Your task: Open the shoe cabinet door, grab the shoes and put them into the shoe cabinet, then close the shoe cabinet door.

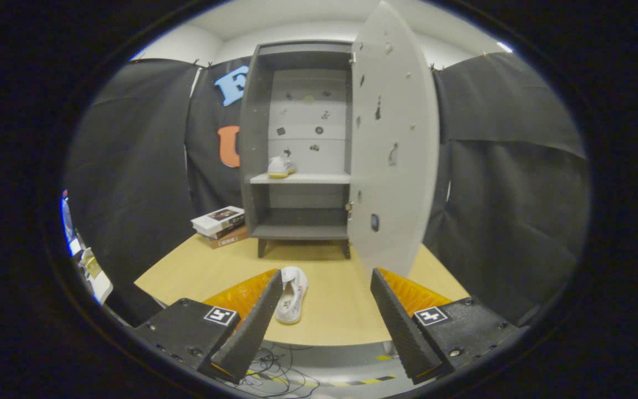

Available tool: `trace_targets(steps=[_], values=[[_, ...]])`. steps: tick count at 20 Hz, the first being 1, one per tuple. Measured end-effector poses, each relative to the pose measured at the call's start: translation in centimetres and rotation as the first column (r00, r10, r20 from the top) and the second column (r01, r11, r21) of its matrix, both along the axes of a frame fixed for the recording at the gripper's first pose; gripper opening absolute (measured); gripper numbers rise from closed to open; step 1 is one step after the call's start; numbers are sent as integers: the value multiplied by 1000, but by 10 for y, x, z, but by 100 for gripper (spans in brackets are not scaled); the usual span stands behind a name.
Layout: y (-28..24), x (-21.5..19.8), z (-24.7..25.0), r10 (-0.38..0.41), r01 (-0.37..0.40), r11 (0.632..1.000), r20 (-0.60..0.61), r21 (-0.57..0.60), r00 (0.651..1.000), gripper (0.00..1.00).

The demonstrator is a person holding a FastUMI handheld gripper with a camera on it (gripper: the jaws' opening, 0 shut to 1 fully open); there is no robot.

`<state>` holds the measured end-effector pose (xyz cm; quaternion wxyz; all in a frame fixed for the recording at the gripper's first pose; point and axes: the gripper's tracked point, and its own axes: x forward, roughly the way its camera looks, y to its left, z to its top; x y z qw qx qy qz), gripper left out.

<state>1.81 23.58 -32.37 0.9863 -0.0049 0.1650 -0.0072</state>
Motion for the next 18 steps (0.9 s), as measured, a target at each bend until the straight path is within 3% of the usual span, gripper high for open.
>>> trace_targets(steps=[6, 12, 18], values=[[74, 69, -93, 93, -92, 996, -84, 23, 992, 100], [86, 145, -175, 90, -70, 992, -191, 106, 978, 100], [97, 186, -213, 102, -73, 989, -249, 125, 963, 100]])
